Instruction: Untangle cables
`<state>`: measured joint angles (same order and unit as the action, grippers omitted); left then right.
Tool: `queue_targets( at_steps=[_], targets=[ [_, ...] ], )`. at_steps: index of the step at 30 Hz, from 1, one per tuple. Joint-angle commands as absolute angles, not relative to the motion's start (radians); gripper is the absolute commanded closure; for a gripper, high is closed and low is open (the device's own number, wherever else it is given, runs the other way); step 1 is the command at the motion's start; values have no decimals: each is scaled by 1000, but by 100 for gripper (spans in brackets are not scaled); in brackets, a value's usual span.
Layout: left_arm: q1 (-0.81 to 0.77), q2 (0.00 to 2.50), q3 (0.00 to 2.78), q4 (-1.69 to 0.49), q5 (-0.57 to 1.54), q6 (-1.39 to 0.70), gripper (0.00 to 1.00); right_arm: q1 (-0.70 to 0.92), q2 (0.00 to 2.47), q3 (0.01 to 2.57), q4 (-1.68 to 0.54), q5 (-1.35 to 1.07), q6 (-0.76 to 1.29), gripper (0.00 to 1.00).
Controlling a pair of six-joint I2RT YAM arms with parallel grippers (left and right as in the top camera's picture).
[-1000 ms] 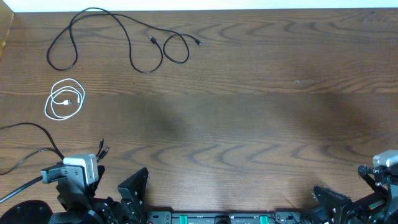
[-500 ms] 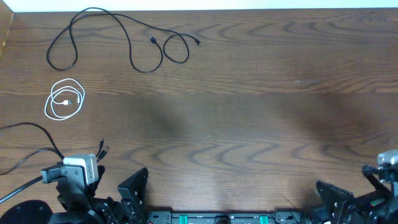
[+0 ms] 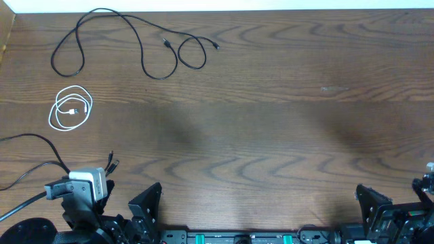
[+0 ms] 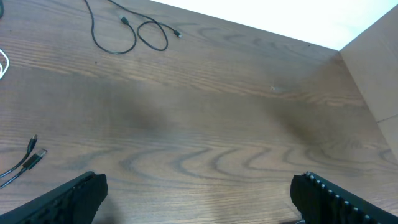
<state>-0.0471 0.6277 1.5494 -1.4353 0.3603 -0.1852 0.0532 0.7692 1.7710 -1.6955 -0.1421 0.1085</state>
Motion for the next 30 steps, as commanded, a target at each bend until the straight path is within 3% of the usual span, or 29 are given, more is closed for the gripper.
queue_targets(
  at_steps=[1,10,20,30],
  targets=[
    [-50,628,1546,-1436,348,-176,1,15,758,1769,-1694,-136,36,1],
    [-50,628,1546,-1436,347,-176,1,6,627,1590,-1533,-141,7,1],
    [-50,628,1546,-1436,347,-176,1,-7,389,1087,-1194,-276,-191,1],
    [-50,628,1546,-1436,347,-176,1,-57,214,684,-841,-448,-244,1]
  ],
)
